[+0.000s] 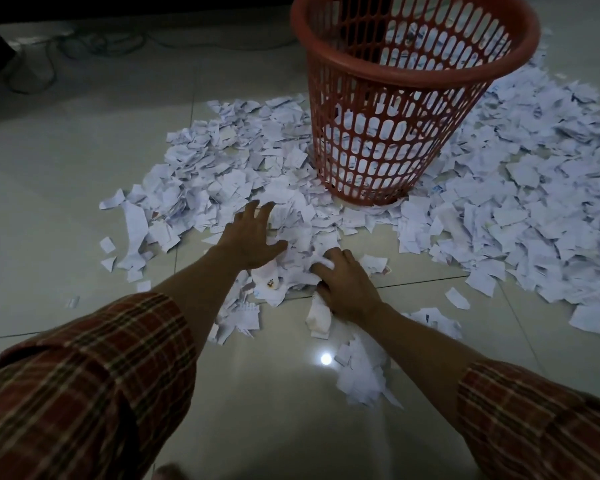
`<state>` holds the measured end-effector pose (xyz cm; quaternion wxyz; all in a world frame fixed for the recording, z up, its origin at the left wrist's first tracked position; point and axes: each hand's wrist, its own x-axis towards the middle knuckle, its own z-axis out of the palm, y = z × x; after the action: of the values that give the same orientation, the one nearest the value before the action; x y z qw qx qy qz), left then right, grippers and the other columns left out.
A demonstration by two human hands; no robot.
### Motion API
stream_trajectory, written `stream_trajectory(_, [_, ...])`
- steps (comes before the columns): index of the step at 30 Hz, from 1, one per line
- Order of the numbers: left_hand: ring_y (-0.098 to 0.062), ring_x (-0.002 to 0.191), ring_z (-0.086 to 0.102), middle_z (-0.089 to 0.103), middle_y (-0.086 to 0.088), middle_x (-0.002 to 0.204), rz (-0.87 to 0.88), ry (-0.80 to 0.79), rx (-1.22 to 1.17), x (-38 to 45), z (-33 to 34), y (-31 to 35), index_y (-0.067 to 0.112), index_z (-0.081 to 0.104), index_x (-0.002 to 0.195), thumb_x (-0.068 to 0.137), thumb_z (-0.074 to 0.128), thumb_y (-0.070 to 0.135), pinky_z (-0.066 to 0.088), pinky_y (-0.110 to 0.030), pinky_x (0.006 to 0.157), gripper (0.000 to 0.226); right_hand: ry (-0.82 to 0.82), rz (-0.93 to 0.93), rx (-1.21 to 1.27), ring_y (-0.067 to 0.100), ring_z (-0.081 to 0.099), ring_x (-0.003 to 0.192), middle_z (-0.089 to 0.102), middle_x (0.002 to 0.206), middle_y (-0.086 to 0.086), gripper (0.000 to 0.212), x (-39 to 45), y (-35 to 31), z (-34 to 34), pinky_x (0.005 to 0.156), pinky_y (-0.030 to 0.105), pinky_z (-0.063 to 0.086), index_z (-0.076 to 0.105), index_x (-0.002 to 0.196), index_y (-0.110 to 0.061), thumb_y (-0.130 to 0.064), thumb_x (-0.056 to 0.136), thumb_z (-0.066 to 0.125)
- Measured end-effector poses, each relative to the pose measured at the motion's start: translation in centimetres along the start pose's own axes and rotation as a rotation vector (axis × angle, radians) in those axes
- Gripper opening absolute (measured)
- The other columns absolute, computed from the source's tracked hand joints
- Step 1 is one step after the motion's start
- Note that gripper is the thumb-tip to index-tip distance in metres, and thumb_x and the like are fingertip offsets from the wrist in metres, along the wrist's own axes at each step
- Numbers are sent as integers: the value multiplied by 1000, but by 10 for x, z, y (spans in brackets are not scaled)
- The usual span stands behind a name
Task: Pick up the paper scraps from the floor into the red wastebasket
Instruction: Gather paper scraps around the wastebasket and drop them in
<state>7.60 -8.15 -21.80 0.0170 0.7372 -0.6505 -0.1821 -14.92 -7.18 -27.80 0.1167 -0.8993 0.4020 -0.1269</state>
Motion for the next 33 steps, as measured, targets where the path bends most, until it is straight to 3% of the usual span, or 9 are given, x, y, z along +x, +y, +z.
stream_trajectory(4, [-39,147,3,-7,-8,162,6,-118,-18,19,6,24,34,-1,153,71,50,83,18,-59,115,109,37,54,74,33,52,89,55,98,16,19,-5,15,-9,61,38,49,67,98,-6,-10,80,66])
stream_trajectory(9, [-40,146,-11,-21,-6,159,54,-271,30,30,21,50,43,-15,148,45,44,96,7,-67,113,131,125,211,147,32,53,82,53,90,16,17,-10,46,-24,62,35,46,66,88,-4,-15,79,56])
stream_trajectory(13, [-44,144,-17,-26,-8,158,113,-276,163,31,41,50,44,-21,147,49,40,98,3,-69,111,128,204,279,133,33,54,80,53,89,17,14,-19,67,-31,65,33,45,66,86,-4,-9,76,57])
stream_trajectory(18, [-38,147,1,-1,-7,162,147,-36,263,17,64,49,38,5,153,89,20,73,14,-61,114,75,205,294,145,34,55,80,53,88,17,14,-17,71,-29,66,35,48,66,84,-3,-11,78,56])
stream_trajectory(20, [-39,140,21,21,-12,156,173,71,267,15,64,47,31,25,149,96,27,60,29,-56,106,61,207,276,157,34,55,79,52,87,17,12,-13,67,-29,65,35,47,66,84,-3,-10,78,58])
stream_trajectory(22, [-41,121,38,41,-16,139,211,127,264,18,60,44,21,42,138,97,39,49,45,-53,89,50,214,261,178,32,55,80,53,88,17,15,-6,61,-29,65,33,45,66,85,-3,-12,78,57])
stream_trajectory(25, [-41,108,42,45,-18,125,213,97,279,22,56,40,13,46,132,96,49,35,51,-51,76,42,224,241,209,31,55,80,53,88,15,15,6,51,-29,65,26,38,66,84,-4,-12,77,55])
stream_trajectory(33, [-41,102,55,53,-21,118,261,102,159,29,32,38,5,51,126,93,54,16,48,-44,77,35,310,168,255,28,54,73,51,84,14,10,25,36,-37,62,31,45,67,83,-3,-4,76,61])
